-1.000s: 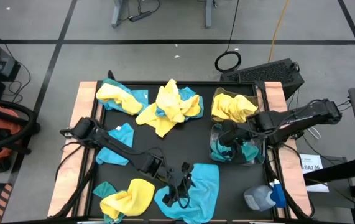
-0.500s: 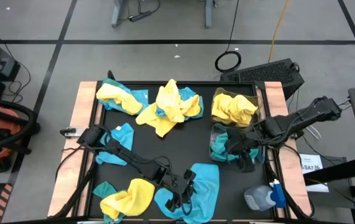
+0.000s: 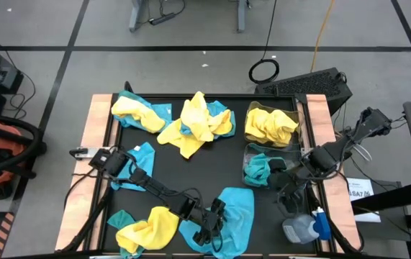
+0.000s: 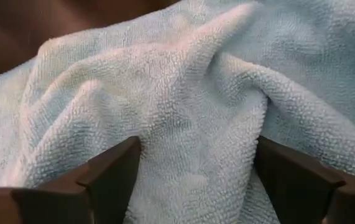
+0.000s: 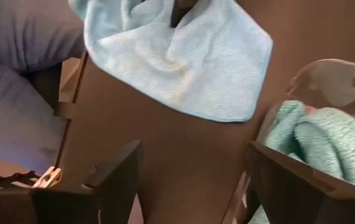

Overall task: Sort microfiber towel by color & place in baskets
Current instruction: Put the blue microfiber cloth into the bottom transparent bin

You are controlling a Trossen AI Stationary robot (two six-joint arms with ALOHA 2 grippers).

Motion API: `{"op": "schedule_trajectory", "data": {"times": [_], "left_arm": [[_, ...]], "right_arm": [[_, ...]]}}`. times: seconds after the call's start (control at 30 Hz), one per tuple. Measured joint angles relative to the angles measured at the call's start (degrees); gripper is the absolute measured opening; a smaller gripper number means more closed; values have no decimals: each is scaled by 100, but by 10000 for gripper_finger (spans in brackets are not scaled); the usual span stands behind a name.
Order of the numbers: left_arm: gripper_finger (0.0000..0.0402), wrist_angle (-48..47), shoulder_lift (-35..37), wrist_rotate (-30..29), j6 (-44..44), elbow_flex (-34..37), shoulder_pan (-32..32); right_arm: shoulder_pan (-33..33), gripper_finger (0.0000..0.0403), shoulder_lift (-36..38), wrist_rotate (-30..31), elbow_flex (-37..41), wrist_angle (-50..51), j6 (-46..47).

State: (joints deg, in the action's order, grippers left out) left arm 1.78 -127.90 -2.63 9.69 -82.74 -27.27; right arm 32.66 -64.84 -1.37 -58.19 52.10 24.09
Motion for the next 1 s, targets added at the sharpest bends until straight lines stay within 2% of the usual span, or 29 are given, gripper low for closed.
{"op": "schedule_trajectory", "data": {"times": [0.07,0.13,0.2,0.33,0.37,0.53,0.7,0.83,1.0], "left_arm": [[284,-103,2,-51,5,-9,14],[243,-192,2,-56,7,-11,49],[185,-288,7,-52,10,-13,84],[42,-481,9,-49,116,-13,150],[23,-511,24,-51,166,-13,162],[15,-786,205,-232,518,7,257],[8,-1410,793,-799,887,31,383],[8,-1510,1390,-1313,1246,15,451],[8,-1234,2029,-1853,1903,17,466]], "right_arm": [[72,277,-2,29,0,-17,32],[134,277,-2,161,0,-46,36],[172,277,-2,269,0,-42,38],[197,276,-2,308,0,-42,38],[197,277,-2,323,0,-43,38],[197,276,-2,605,0,-59,33],[195,276,-2,740,2,-461,-142],[195,276,-7,820,4,-1076,-569],[195,276,-13,1402,4,-1687,-1154]]}}
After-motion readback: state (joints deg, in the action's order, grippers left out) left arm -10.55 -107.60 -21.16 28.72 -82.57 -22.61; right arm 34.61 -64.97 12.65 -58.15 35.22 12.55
